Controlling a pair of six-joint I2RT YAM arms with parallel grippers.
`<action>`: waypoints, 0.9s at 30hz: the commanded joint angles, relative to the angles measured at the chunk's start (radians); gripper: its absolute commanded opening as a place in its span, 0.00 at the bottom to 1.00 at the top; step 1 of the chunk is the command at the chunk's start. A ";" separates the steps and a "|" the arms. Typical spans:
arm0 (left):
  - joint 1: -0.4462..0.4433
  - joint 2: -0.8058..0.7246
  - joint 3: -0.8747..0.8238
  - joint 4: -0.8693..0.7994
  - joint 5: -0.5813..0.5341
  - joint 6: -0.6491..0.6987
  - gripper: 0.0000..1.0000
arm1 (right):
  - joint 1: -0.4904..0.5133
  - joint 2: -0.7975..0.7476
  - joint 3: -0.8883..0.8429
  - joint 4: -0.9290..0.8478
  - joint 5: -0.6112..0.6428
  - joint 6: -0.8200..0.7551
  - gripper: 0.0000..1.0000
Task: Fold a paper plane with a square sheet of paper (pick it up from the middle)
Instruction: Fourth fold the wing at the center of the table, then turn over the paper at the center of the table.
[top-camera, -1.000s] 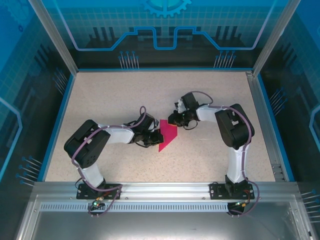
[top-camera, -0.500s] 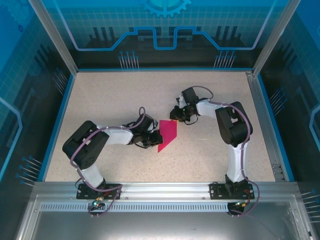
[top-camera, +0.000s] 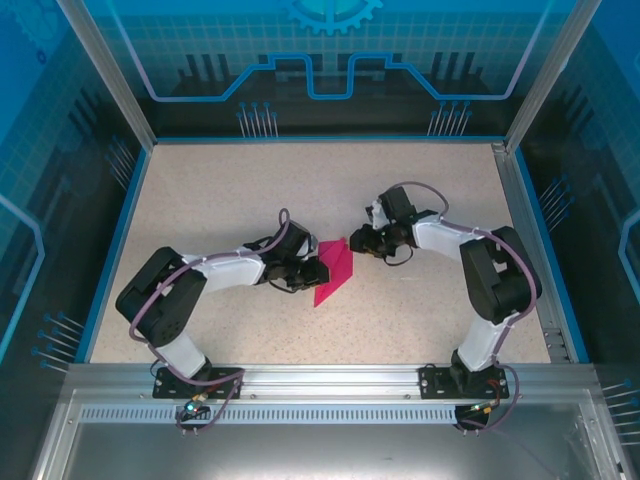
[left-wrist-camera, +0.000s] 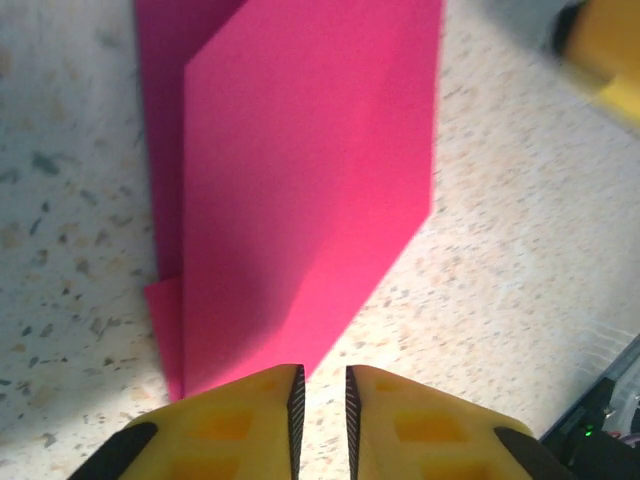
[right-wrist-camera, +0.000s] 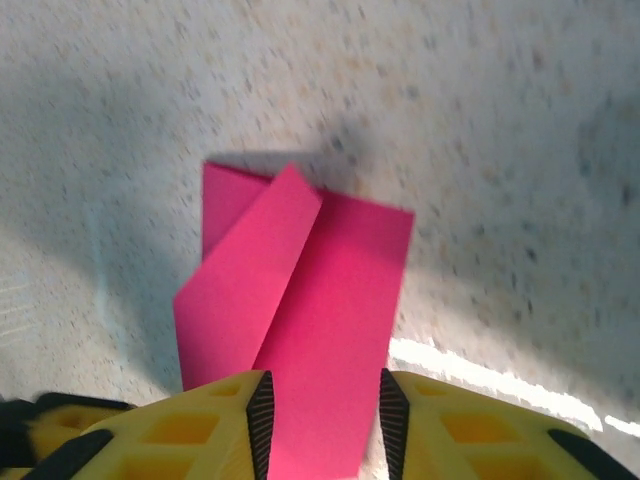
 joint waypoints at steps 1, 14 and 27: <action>-0.004 -0.036 0.047 -0.101 -0.074 0.035 0.26 | 0.009 -0.012 -0.062 0.043 -0.038 0.034 0.42; -0.004 -0.003 0.096 -0.205 -0.190 0.067 0.34 | 0.059 0.000 -0.103 0.091 -0.058 0.086 0.43; -0.004 0.047 0.118 -0.211 -0.189 0.076 0.35 | 0.093 -0.025 -0.126 0.100 -0.009 0.138 0.42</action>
